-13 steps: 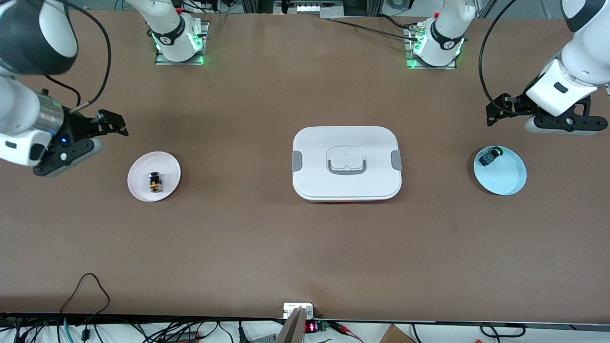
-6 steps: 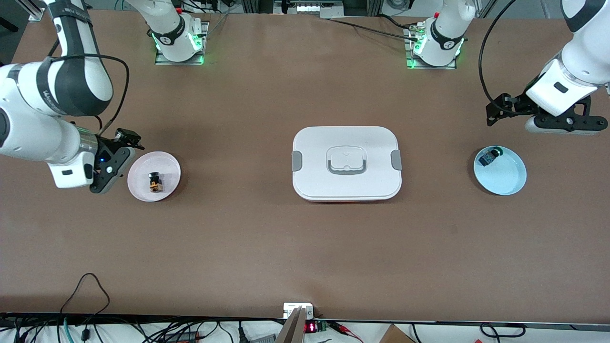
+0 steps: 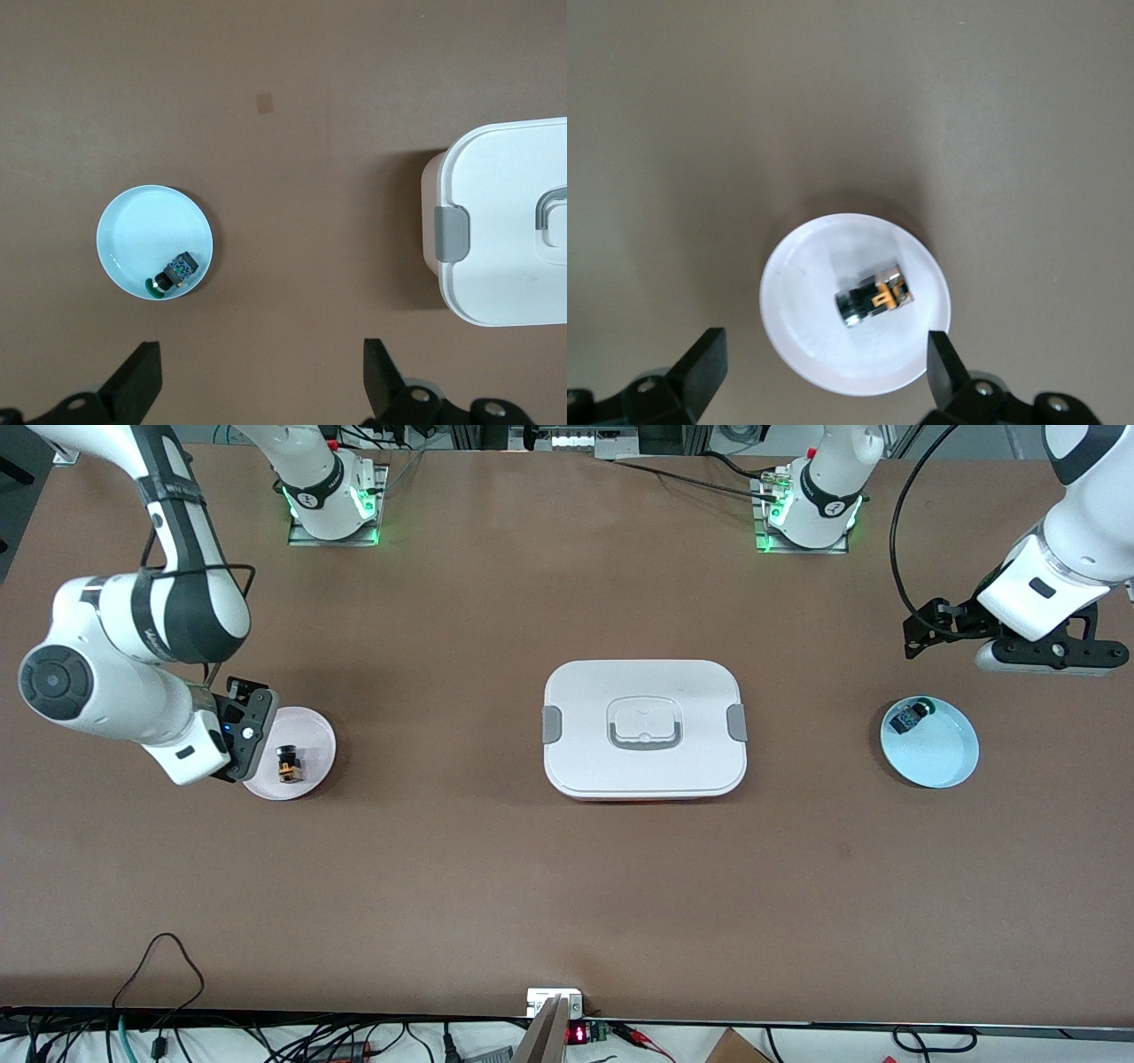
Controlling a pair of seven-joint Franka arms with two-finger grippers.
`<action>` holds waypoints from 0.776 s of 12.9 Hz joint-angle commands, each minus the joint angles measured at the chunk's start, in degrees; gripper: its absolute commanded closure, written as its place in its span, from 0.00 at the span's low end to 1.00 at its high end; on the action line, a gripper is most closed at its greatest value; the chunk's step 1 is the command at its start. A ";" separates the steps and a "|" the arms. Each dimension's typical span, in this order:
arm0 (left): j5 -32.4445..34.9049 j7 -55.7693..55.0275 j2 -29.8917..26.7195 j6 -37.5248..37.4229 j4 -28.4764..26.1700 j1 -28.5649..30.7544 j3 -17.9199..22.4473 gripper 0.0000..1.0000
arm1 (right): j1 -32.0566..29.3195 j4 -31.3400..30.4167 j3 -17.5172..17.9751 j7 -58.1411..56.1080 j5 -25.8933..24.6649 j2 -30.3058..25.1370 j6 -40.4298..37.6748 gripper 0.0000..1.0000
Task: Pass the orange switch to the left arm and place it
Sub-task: 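Move the right gripper over the orange switch in the white dish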
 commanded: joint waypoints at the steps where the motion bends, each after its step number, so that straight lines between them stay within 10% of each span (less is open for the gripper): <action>1: 0.46 -0.53 -0.63 -1.05 0.45 -0.19 -0.19 0.00 | -1.11 -0.03 0.00 -10.41 -0.76 2.92 4.14 0.00; 10: 0.46 -0.97 -0.63 -1.14 0.53 -0.19 -0.63 0.00 | -2.69 -6.25 -0.09 -32.83 -0.67 7.15 17.06 0.00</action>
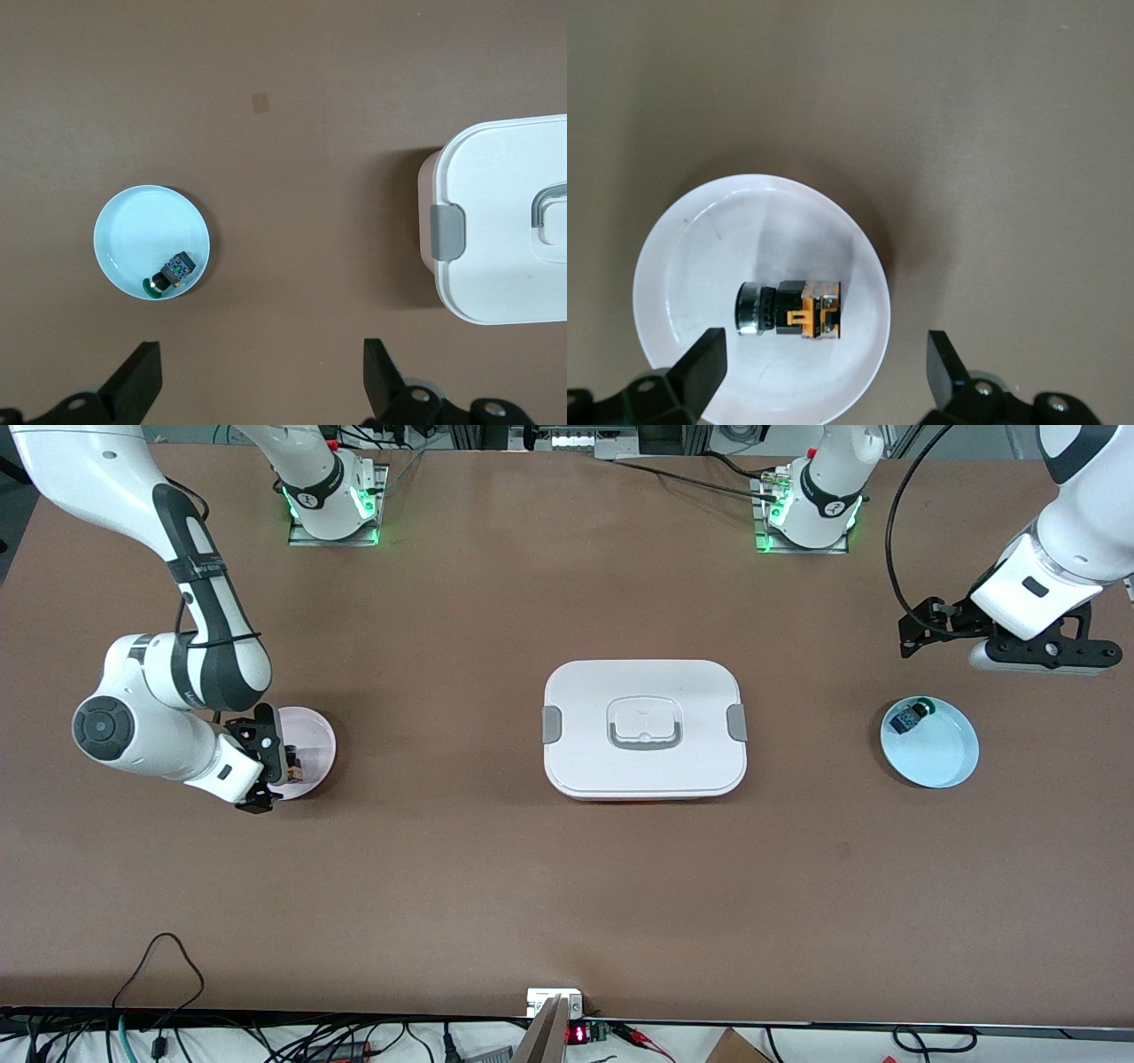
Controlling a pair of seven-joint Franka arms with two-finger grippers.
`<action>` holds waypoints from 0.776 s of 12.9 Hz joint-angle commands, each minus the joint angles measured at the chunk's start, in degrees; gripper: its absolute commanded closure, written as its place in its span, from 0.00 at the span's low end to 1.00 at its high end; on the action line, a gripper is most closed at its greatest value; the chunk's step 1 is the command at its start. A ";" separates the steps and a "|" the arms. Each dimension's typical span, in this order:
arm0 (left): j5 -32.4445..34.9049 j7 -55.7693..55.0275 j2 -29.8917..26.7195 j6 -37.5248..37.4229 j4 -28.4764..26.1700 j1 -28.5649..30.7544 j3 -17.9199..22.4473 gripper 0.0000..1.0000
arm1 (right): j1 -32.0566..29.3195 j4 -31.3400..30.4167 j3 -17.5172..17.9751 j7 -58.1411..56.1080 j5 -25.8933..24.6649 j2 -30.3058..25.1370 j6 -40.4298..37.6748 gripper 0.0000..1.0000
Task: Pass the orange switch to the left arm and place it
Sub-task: 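Move the right gripper over the orange switch in the white dish, then lower the right gripper and close it on the orange switch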
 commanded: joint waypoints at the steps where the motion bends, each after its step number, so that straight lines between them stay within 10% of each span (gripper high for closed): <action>1: 0.46 -0.74 -0.62 -1.06 0.45 -0.18 -0.08 0.00 | -0.80 -5.74 0.33 -5.45 -0.61 -0.96 6.26 0.00; 10: 0.46 -0.74 -0.62 -1.50 0.53 -0.10 -0.70 0.00 | -2.47 -10.24 0.33 -5.90 0.27 -0.53 13.05 0.00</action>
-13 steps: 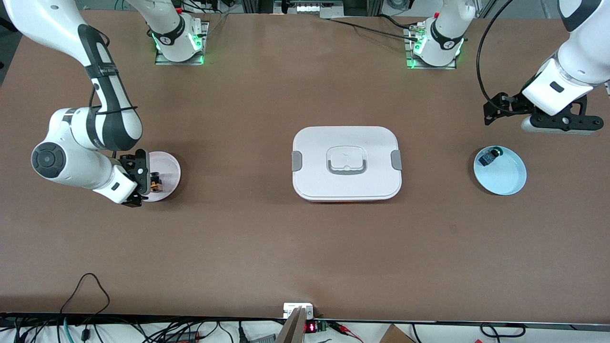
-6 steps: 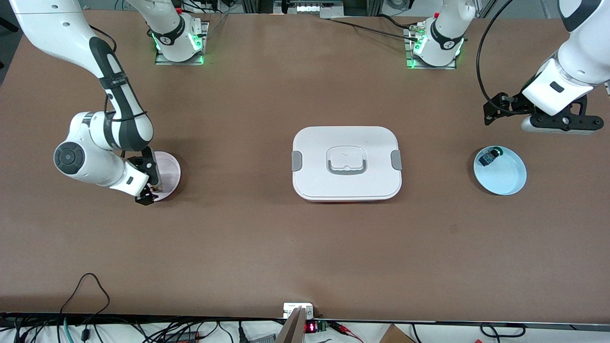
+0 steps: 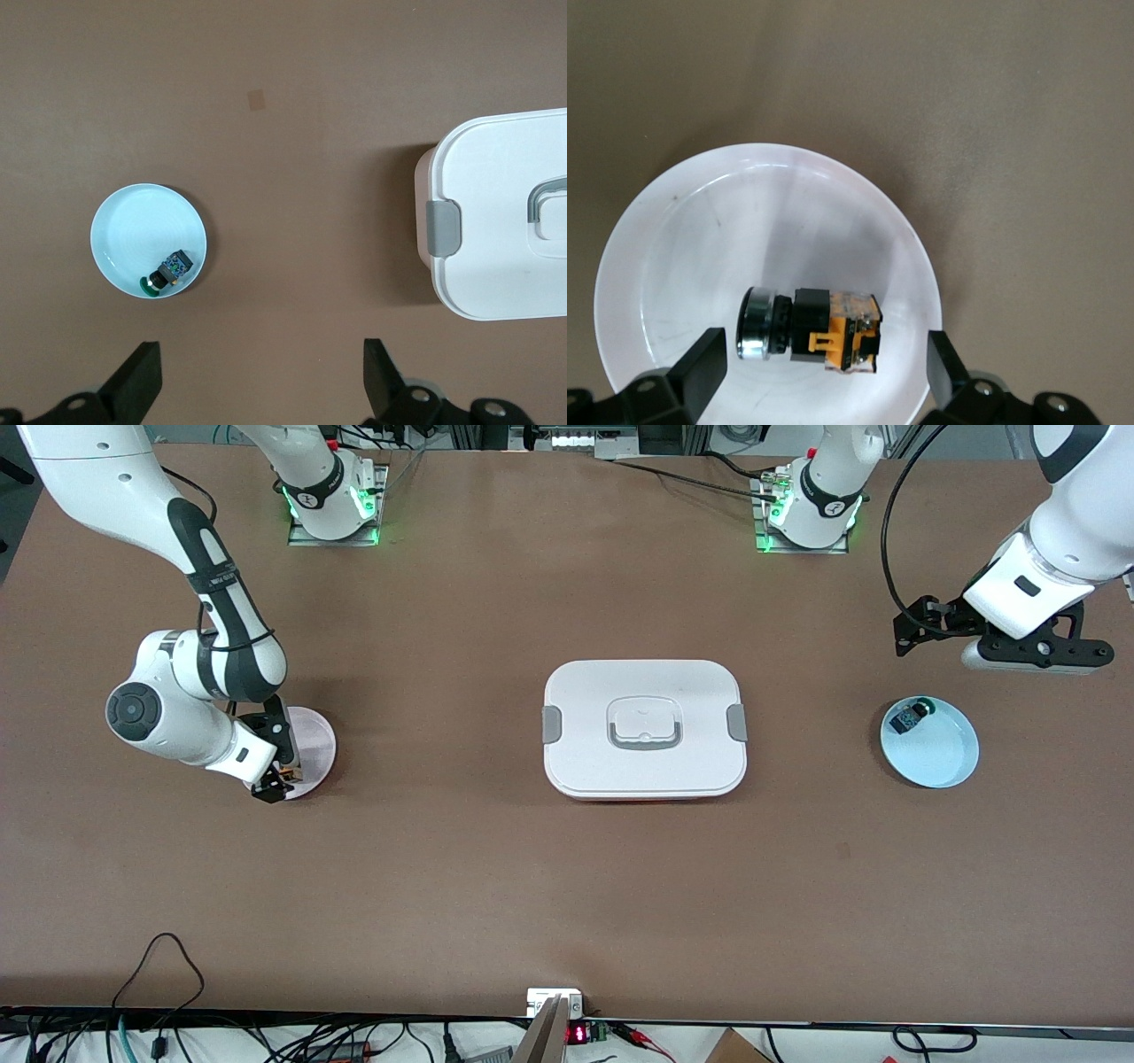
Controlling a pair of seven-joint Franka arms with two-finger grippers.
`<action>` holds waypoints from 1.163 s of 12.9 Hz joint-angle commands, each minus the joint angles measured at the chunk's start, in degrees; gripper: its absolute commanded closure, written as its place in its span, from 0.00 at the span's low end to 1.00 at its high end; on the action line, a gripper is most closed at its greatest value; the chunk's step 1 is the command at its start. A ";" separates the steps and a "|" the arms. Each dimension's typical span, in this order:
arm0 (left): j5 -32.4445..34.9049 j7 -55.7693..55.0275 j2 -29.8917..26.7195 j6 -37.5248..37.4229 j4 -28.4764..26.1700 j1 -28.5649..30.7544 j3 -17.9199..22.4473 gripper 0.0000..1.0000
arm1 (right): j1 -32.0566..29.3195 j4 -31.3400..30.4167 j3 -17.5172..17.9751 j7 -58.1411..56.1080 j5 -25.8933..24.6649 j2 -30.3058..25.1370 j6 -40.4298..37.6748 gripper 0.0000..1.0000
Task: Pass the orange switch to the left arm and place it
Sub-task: 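Lower the right gripper and close it on the orange switch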
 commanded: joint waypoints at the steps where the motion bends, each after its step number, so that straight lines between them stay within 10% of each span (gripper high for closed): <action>1: 0.37 -0.73 -0.62 -1.16 0.53 -0.09 -0.11 0.00 | -1.16 -1.66 0.47 -0.11 0.38 -0.39 2.23 0.00; 15: 0.37 -0.64 -0.62 -1.25 0.53 0.00 -0.11 0.00 | -1.51 -3.86 0.73 2.87 1.53 0.14 4.08 0.00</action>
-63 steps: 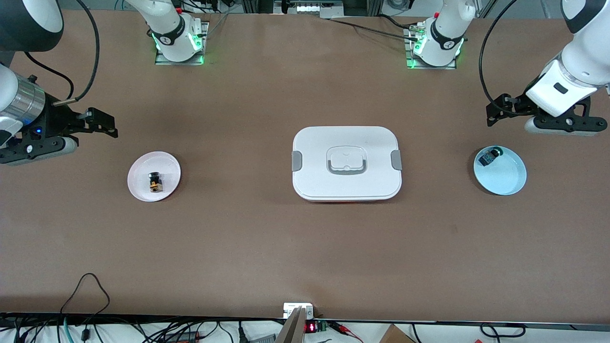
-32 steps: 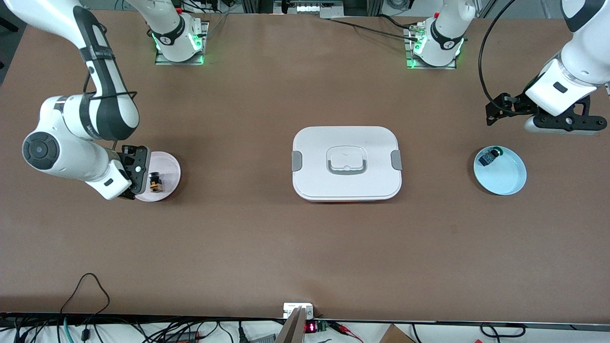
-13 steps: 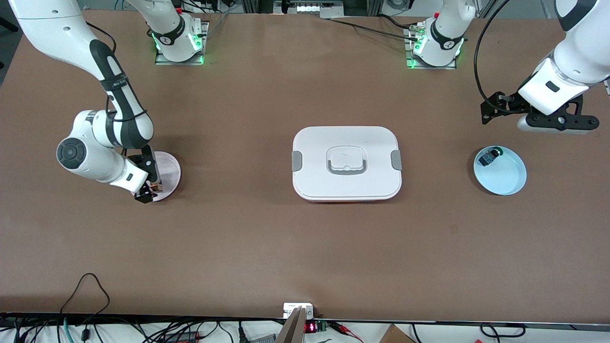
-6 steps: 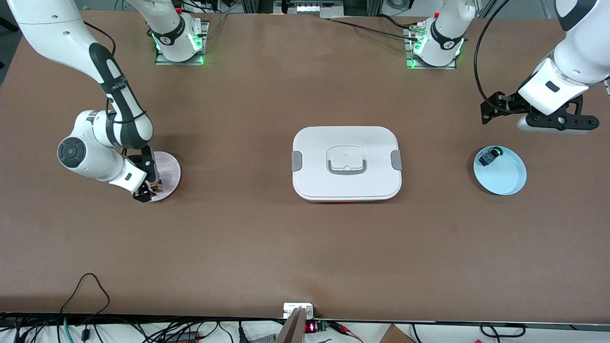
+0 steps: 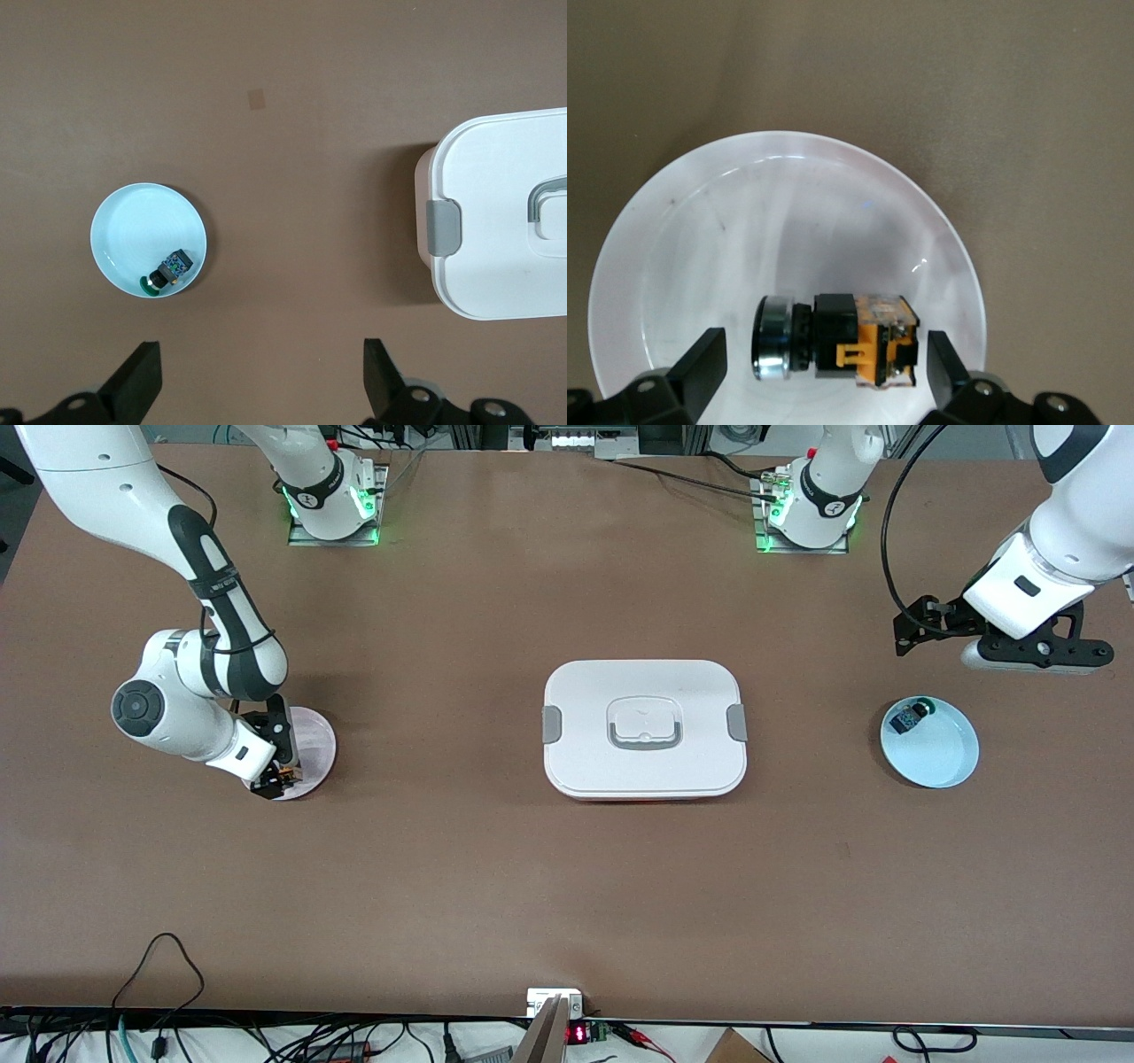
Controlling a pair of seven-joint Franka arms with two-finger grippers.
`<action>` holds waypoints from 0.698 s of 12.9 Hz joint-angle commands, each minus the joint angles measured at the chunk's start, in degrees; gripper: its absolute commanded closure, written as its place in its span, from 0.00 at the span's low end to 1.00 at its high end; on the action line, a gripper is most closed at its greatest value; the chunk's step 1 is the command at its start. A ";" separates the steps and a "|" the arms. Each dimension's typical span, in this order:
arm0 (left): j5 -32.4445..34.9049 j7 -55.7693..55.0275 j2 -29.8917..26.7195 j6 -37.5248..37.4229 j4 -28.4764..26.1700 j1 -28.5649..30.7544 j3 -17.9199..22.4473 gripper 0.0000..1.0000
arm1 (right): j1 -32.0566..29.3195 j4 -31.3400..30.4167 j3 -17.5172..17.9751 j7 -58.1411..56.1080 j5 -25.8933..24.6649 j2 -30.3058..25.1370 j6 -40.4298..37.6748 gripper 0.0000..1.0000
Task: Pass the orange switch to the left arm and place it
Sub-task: 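Lower the right gripper and close it on the orange switch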
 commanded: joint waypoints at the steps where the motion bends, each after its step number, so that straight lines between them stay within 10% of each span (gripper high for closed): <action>1: 0.37 -0.61 -0.62 -1.17 0.53 0.00 -0.11 0.00 | -0.29 -1.21 0.48 0.32 1.48 -0.59 1.00 0.00; 9: 0.46 -0.61 -0.62 -1.26 0.53 0.00 -0.11 0.00 | -0.29 -1.39 0.57 0.05 1.66 -0.50 1.09 0.37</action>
